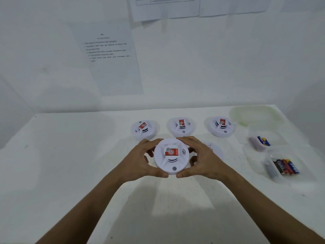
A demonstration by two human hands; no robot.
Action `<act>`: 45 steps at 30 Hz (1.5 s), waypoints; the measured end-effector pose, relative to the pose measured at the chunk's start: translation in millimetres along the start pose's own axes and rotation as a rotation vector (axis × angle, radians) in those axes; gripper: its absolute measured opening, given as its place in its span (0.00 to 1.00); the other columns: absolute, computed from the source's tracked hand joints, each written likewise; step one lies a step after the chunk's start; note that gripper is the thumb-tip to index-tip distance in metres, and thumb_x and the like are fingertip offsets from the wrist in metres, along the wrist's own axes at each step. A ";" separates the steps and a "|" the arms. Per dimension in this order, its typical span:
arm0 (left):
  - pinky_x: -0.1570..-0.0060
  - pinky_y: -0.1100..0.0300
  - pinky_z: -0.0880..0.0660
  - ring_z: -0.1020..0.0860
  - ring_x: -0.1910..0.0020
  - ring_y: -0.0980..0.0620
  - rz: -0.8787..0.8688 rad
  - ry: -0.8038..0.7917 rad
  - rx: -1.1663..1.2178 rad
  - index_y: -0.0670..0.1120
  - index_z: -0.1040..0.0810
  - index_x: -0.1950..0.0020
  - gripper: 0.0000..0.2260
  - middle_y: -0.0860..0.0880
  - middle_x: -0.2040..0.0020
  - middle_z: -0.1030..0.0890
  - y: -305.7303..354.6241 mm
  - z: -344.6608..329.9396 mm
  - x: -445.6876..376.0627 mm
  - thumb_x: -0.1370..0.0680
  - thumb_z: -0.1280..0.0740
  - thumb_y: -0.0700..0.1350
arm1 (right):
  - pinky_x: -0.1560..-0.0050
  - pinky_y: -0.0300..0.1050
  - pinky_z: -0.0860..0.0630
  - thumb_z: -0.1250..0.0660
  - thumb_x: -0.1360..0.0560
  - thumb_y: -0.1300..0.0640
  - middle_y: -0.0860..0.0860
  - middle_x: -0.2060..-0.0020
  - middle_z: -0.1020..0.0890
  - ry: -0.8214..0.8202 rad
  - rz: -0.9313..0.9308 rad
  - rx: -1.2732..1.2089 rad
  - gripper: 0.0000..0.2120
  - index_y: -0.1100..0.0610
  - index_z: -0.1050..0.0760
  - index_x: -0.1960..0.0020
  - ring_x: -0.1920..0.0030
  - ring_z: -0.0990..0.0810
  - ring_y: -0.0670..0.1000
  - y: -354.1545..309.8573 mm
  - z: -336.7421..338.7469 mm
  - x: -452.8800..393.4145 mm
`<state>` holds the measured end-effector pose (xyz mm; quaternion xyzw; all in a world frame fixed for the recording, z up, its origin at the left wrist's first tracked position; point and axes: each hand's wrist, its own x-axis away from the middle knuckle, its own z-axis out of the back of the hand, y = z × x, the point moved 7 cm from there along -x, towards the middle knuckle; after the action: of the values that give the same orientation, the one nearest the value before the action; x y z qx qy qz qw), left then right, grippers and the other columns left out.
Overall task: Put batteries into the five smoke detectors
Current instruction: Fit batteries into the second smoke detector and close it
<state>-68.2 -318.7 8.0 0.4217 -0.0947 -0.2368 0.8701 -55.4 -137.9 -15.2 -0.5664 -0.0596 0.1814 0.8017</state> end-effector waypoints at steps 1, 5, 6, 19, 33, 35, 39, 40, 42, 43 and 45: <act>0.57 0.66 0.26 0.25 0.49 0.53 -0.003 0.003 0.009 0.67 0.28 0.36 0.36 0.58 0.45 0.22 0.7 0.2 0.1 0.40 0.17 0.53 | 0.57 0.30 0.26 0.15 0.42 0.60 0.44 0.36 0.26 -0.005 -0.001 -0.002 0.44 0.49 0.30 0.30 0.42 0.24 0.44 0.6 -0.1 -0.8; 0.57 0.68 0.27 0.25 0.51 0.54 0.016 0.012 0.021 0.65 0.28 0.34 0.37 0.61 0.46 0.22 0.5 -0.1 1.7 0.39 0.17 0.52 | 0.57 0.30 0.26 0.15 0.41 0.60 0.44 0.36 0.26 -0.022 0.005 -0.003 0.44 0.49 0.30 0.30 0.43 0.25 0.42 1.6 0.9 -4.7; 0.57 0.68 0.27 0.25 0.51 0.54 0.024 0.017 0.021 0.65 0.29 0.34 0.37 0.62 0.45 0.22 0.3 -0.2 1.8 0.39 0.17 0.52 | 0.57 0.31 0.26 0.15 0.41 0.60 0.44 0.35 0.26 -0.027 0.003 -0.005 0.44 0.48 0.30 0.30 0.43 0.25 0.41 2.6 1.4 -6.1; 0.58 0.70 0.27 0.23 0.53 0.61 0.032 0.041 0.053 0.62 0.29 0.36 0.35 0.70 0.46 0.22 9.0 -0.1 1.6 0.37 0.18 0.45 | 0.52 0.43 0.19 0.15 0.41 0.52 0.39 0.37 0.24 -0.094 -0.064 -0.012 0.48 0.39 0.36 0.27 0.45 0.23 0.47 22.7 -2.6 -14.2; 0.59 0.70 0.28 0.25 0.55 0.61 -0.022 -0.083 0.067 0.57 0.27 0.33 0.35 0.63 0.46 0.20 -36.7 16.6 -15.5 0.37 0.18 0.48 | 0.55 0.36 0.23 0.15 0.41 0.54 0.42 0.43 0.25 0.065 -0.093 0.065 0.45 0.42 0.32 0.30 0.51 0.25 0.42 25.9 -23.0 -32.0; 0.58 0.70 0.28 0.25 0.55 0.59 -0.025 -0.089 0.072 0.58 0.27 0.33 0.35 0.61 0.45 0.20 -41.5 17.2 -20.1 0.38 0.18 0.49 | 0.56 0.35 0.24 0.15 0.41 0.55 0.42 0.44 0.25 0.084 -0.096 0.066 0.44 0.40 0.32 0.32 0.52 0.26 0.39 24.5 -22.8 -33.9; 0.58 0.69 0.28 0.25 0.54 0.58 -0.025 -0.097 0.081 0.57 0.27 0.33 0.36 0.61 0.45 0.20 -49.6 12.8 -24.9 0.38 0.18 0.49 | 0.55 0.32 0.25 0.15 0.40 0.56 0.40 0.43 0.25 0.091 -0.099 0.083 0.42 0.39 0.32 0.34 0.49 0.26 0.37 28.4 -23.0 -35.5; 0.59 0.69 0.28 0.25 0.55 0.59 -0.016 -0.095 0.081 0.56 0.27 0.33 0.36 0.61 0.45 0.20 -51.0 11.1 -25.4 0.38 0.18 0.48 | 0.55 0.32 0.25 0.15 0.40 0.56 0.39 0.43 0.25 0.088 -0.104 0.085 0.42 0.39 0.33 0.34 0.49 0.26 0.37 30.8 -23.3 -35.4; 0.60 0.70 0.28 0.26 0.56 0.60 0.003 -0.095 0.083 0.57 0.28 0.33 0.36 0.60 0.45 0.21 -54.0 7.5 -26.7 0.38 0.18 0.48 | 0.55 0.31 0.25 0.16 0.39 0.57 0.39 0.43 0.26 0.077 -0.118 0.090 0.41 0.39 0.33 0.34 0.50 0.26 0.36 34.3 -24.0 -35.6; 0.60 0.70 0.28 0.26 0.56 0.61 0.011 -0.096 0.086 0.58 0.28 0.33 0.36 0.61 0.46 0.21 -55.8 5.7 -27.3 0.38 0.18 0.48 | 0.55 0.31 0.26 0.16 0.39 0.57 0.39 0.44 0.26 0.076 -0.123 0.092 0.41 0.40 0.33 0.34 0.50 0.27 0.35 35.5 -24.0 -35.4; 0.60 0.70 0.27 0.26 0.56 0.61 0.024 -0.091 0.083 0.62 0.29 0.35 0.35 0.64 0.48 0.21 -58.2 4.0 -28.8 0.38 0.18 0.49 | 0.55 0.30 0.26 0.16 0.39 0.57 0.40 0.44 0.26 0.072 -0.126 0.105 0.42 0.40 0.33 0.33 0.51 0.27 0.34 39.0 -23.8 -36.0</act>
<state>-114.0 -338.3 -33.8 0.4449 -0.1488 -0.2412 0.8496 -90.3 -160.5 -55.9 -0.5247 -0.0568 0.1128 0.8419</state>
